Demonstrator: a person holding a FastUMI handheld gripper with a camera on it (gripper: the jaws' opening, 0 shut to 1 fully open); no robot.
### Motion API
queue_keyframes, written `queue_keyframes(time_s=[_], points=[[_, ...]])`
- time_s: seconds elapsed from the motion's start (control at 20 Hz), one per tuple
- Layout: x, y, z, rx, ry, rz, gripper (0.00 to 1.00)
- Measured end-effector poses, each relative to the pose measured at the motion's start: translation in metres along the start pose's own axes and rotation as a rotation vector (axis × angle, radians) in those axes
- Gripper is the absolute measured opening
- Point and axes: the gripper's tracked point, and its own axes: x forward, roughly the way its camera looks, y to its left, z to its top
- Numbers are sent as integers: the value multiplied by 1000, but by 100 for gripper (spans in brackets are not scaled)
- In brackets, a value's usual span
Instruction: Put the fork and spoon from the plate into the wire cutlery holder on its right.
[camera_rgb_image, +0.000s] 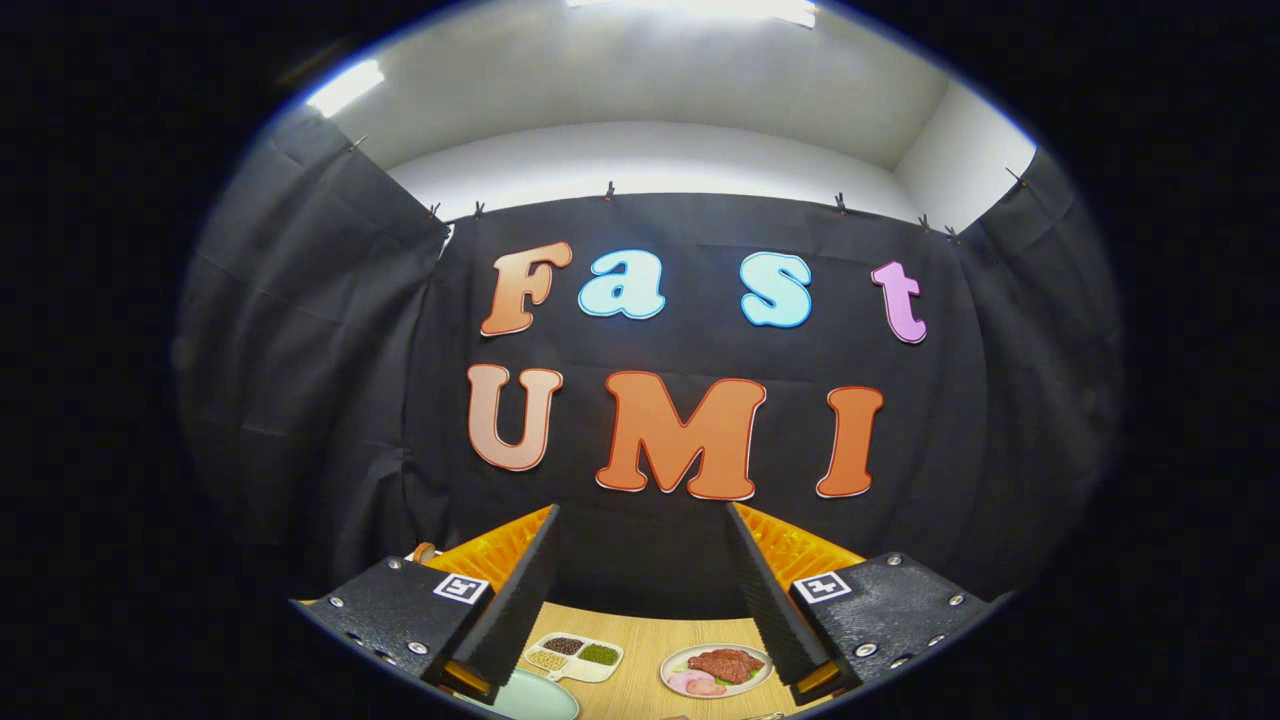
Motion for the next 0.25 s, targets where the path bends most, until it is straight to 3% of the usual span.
queue_keyframes(time_s=[0.25], points=[[1, 6, -2, 2, 25, -39, 95]])
